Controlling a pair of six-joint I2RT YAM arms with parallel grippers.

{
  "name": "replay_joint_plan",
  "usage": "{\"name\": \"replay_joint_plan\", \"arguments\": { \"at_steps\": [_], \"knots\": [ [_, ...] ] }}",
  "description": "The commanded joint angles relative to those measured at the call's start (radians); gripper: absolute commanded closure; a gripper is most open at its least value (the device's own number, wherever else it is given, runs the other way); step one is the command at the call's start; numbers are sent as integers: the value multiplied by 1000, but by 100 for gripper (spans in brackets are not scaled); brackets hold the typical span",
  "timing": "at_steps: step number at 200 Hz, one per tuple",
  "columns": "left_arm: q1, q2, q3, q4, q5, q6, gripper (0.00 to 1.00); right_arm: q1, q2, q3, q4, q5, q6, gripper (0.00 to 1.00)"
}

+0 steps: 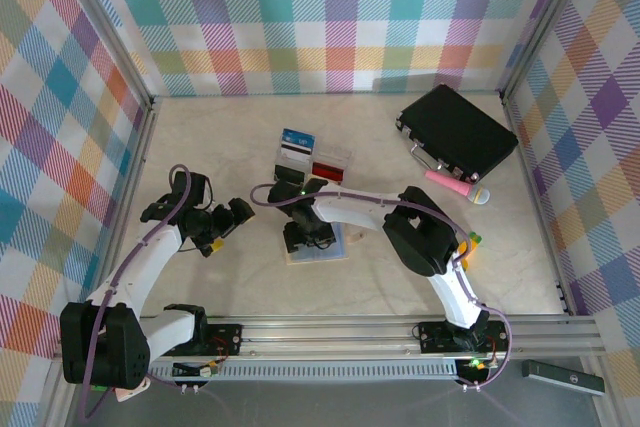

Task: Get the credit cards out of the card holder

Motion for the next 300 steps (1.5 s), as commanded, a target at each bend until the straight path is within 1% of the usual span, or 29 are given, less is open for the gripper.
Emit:
{"name": "replay_joint_plan", "arguments": {
  "at_steps": [1,36,62,81,103,123,138,167,209,253,272,286,300],
  "knots": [
    [13,5,5,11,25,19,0,-2,51,-54,-43,24,37,30],
    [14,11,5,20,50,23,0,-18,19,-123,22,1,56,40],
    [13,30,1,43,105,30,3,-31,-7,-165,58,-9,58,51],
    [11,49,-4,72,158,27,9,-36,-24,-189,82,-12,56,57],
    [-6,71,-12,114,211,3,20,-42,-42,-210,102,-12,59,62],
    [-42,94,-22,166,261,-27,31,-47,-56,-229,123,-13,62,67],
    [-79,112,-23,192,265,-48,38,-49,-68,-243,137,-13,68,70],
    [-147,159,-32,265,270,-96,53,-51,-82,-260,155,-14,71,73],
    [-236,242,-22,334,272,-127,70,-52,-88,-271,159,-9,78,79],
    [-319,325,-20,396,259,-158,79,-52,-99,-279,167,-6,82,80],
    [-355,359,-18,410,242,-172,80,-52,-101,-281,169,-6,83,80],
    [-370,385,-14,447,230,-178,82,-53,-103,-282,172,-6,84,80],
    [-377,409,-14,461,225,-179,86,-52,-106,-282,173,-7,84,80]
  ]
}}
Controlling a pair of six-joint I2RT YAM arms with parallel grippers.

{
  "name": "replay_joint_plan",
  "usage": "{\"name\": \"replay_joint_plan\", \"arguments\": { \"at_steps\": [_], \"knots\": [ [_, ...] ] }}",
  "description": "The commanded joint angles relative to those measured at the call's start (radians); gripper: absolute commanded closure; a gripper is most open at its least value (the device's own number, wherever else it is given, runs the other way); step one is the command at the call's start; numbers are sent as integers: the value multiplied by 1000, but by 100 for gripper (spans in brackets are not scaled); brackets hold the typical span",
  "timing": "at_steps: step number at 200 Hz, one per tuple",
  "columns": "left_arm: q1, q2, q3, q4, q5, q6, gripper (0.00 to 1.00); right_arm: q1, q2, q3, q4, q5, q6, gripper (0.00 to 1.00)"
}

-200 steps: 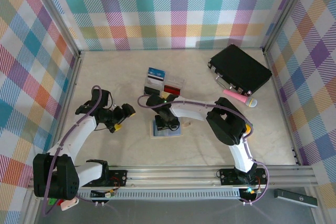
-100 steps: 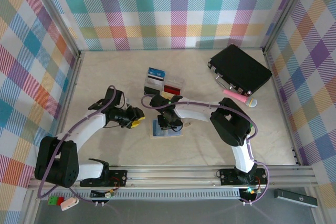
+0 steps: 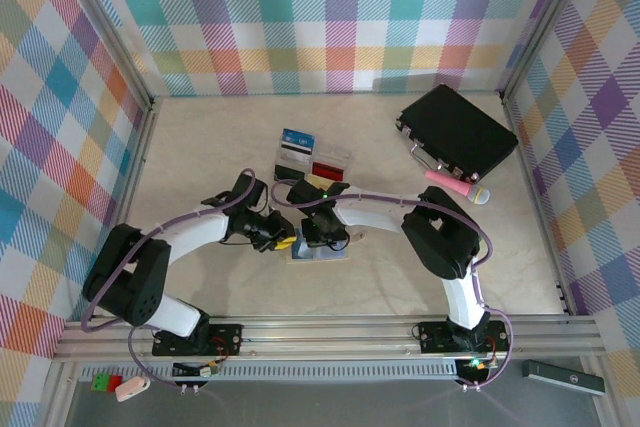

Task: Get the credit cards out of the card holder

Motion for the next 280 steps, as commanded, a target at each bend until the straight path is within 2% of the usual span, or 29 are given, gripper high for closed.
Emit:
{"name": "replay_joint_plan", "arguments": {
  "at_steps": [1,66,142,233,280],
  "knots": [
    [-19,37,6,52,-20,-18,86,-7,32,-45,-23,0,16,80],
    [-23,117,-20,41,-72,-17,92,-7,-15,-32,-42,26,19,75],
    [-24,116,-11,-19,-91,19,92,-16,-122,-70,-84,143,34,67],
    [-29,59,54,1,54,36,67,-70,-335,-236,3,220,143,60],
    [-65,86,49,166,113,-44,60,-99,-416,-273,45,173,154,57]
  ]
}}
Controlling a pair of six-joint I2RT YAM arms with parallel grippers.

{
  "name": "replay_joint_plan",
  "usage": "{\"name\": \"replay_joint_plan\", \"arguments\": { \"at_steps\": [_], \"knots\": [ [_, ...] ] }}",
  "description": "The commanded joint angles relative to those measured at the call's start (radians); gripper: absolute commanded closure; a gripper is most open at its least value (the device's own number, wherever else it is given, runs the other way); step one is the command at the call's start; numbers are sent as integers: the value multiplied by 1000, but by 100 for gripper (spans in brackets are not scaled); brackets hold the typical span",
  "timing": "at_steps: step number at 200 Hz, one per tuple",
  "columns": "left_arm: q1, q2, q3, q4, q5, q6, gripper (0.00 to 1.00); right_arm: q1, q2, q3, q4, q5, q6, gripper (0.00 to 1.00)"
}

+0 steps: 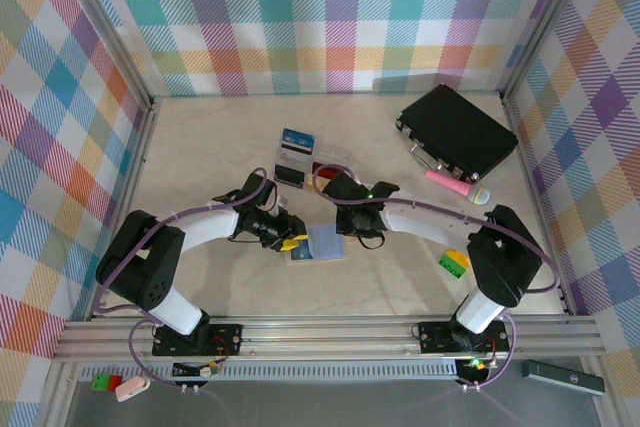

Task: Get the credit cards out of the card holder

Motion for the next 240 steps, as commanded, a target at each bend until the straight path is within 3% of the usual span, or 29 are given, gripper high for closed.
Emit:
{"name": "replay_joint_plan", "arguments": {
  "at_steps": [1,46,141,183,240],
  "knots": [
    [-31,3,21,84,57,-48,60,-13,-44,-22,30,-17,23,57],
    [-76,36,66,128,52,-79,52,-30,-78,-54,40,-24,36,56],
    [-90,133,130,144,33,-108,49,-55,-128,-120,118,-86,32,54],
    [-15,11,101,39,-19,-67,48,-57,-100,-122,245,-242,-45,55],
    [87,-133,70,-234,-138,71,58,-57,10,-93,428,-468,-60,65]
  ]
}}
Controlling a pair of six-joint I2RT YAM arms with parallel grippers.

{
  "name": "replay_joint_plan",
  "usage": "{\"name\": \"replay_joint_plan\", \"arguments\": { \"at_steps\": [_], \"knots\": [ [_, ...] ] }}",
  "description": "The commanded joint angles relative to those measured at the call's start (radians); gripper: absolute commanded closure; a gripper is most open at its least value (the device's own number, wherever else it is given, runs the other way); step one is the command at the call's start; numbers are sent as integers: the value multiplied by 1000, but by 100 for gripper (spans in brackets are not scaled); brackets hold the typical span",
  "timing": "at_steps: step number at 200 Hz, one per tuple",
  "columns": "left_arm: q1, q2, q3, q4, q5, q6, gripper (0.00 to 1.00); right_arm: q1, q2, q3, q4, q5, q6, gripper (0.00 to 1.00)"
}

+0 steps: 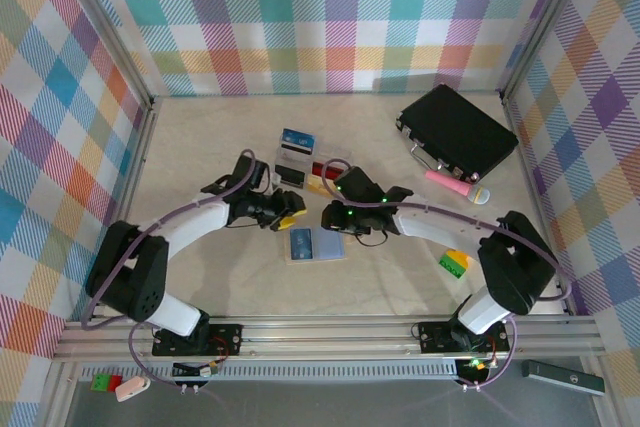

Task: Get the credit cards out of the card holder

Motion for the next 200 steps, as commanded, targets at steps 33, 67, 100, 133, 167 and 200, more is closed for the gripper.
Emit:
{"name": "replay_joint_plan", "arguments": {
  "at_steps": [33,67,100,133,167,200],
  "knots": [
    [18,-54,-39,-186,-74,93,66,-7,119,24,157,-177,26,72],
    [-1,-21,-34,-181,-72,90,73,-8,175,31,172,-205,41,79],
    [-30,30,-24,-160,-66,82,75,-7,204,36,179,-216,43,81],
    [-41,69,-19,-155,-85,80,78,-7,228,44,184,-232,42,83],
    [-41,103,-29,-138,-85,62,80,-9,245,51,184,-238,40,84],
    [-41,120,-43,-148,-107,63,82,-7,256,48,187,-239,43,85]
  ]
}}
